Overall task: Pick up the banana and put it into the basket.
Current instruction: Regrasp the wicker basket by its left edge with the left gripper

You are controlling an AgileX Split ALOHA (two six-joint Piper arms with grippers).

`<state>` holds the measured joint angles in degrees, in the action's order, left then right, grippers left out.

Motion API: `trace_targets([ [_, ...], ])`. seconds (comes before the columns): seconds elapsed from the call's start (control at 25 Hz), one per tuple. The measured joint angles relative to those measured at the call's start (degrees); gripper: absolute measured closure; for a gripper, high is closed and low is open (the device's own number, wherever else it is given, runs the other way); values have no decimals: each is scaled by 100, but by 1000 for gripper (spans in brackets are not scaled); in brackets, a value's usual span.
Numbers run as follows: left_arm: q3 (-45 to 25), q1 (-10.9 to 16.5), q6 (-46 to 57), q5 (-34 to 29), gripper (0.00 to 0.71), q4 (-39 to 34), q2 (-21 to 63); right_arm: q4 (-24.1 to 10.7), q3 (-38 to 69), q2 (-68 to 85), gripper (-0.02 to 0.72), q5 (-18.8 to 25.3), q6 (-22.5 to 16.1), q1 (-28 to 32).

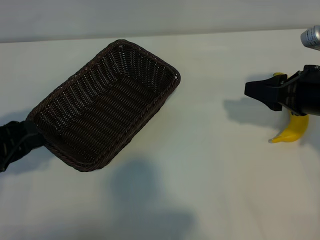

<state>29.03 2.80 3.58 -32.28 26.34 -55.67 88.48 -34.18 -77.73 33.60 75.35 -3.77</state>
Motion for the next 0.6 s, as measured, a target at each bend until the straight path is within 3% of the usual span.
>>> trace_targets([
  [0.6,0,0,136,540,152,50,-1147,0,0,0,191,0,7,0],
])
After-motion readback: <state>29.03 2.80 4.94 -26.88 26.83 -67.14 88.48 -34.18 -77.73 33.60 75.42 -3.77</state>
